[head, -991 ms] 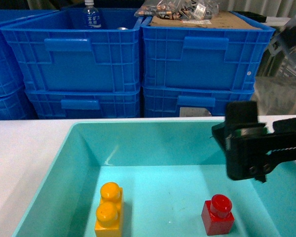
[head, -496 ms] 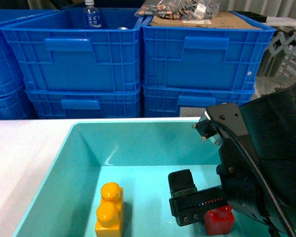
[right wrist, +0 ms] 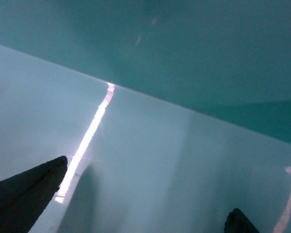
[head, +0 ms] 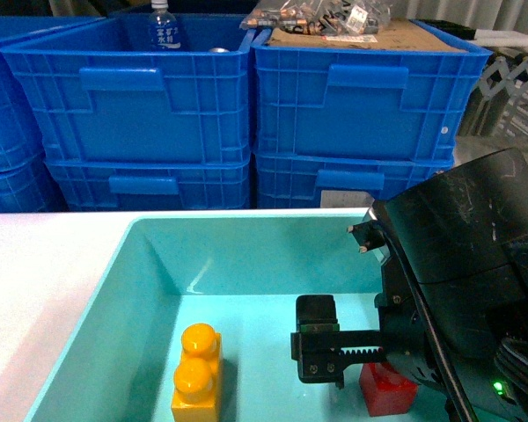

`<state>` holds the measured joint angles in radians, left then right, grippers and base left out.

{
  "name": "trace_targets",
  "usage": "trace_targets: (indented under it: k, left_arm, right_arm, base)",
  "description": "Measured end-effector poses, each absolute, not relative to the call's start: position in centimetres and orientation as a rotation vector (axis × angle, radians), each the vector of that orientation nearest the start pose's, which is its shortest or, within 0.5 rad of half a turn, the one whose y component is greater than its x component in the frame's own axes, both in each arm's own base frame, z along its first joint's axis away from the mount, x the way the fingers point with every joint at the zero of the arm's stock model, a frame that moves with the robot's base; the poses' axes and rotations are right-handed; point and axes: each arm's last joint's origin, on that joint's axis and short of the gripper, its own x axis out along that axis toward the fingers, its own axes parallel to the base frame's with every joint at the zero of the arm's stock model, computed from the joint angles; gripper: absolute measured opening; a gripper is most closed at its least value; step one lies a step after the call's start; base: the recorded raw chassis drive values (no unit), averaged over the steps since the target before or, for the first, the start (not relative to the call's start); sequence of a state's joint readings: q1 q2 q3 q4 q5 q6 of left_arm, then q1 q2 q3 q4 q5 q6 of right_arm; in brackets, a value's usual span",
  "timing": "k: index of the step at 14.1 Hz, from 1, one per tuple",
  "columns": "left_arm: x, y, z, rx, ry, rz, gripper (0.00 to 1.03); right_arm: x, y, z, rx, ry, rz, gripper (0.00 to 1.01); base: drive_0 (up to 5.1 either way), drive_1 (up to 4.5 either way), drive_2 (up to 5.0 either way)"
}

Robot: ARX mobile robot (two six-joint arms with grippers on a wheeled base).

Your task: Pick red block from blue box to shelf

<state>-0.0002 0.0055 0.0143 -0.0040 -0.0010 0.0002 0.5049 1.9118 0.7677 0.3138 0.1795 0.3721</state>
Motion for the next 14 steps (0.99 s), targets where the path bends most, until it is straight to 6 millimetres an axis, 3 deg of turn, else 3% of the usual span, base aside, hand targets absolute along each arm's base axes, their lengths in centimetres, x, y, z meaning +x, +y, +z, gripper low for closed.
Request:
trace_targets:
  k: [10,14]
  left_arm:
    - [9.7,0.0,16.8,0.001,-0.005,0.001,0.98]
    - [9.7,0.0,16.8,0.001,-0.005,0.0,0.98]
  right_arm:
    - [28.9,16.2,8.2,0.039,0.876,0.101,0.98]
    - [27.6,15.4,8.8,0.031,0.888,0.114,0.98]
  base:
    - [0.0,0.0,0.0]
    - [0.0,0.0,0.0]
